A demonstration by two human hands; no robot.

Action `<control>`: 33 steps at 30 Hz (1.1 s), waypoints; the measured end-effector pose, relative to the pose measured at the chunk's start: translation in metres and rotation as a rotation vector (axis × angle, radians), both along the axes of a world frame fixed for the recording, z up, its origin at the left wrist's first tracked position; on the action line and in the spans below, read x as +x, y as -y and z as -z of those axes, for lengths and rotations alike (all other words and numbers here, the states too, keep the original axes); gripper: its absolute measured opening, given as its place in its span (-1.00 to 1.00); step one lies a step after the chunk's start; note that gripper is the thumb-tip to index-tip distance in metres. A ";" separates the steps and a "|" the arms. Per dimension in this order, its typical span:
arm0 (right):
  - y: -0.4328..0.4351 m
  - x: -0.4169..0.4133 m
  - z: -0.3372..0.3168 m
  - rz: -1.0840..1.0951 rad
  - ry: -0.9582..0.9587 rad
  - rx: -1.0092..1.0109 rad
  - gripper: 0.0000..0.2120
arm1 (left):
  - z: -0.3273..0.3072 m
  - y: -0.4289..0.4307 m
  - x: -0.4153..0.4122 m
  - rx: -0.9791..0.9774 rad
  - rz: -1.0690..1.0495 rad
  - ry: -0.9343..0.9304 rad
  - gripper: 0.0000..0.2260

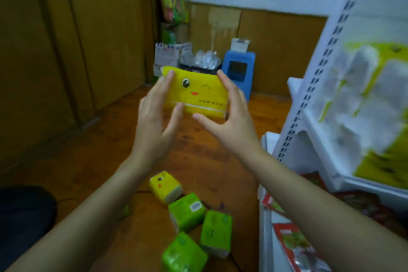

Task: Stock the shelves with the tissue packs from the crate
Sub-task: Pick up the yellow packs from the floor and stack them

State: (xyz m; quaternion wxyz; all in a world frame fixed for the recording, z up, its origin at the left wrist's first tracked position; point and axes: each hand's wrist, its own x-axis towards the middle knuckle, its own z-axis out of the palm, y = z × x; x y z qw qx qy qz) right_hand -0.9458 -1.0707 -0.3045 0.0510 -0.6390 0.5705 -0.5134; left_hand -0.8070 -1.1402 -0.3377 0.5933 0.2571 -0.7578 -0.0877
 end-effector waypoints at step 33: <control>-0.253 -0.338 -0.115 0.538 -0.196 -0.038 -0.46 | -0.174 -0.147 -0.299 0.243 0.140 0.722 -0.28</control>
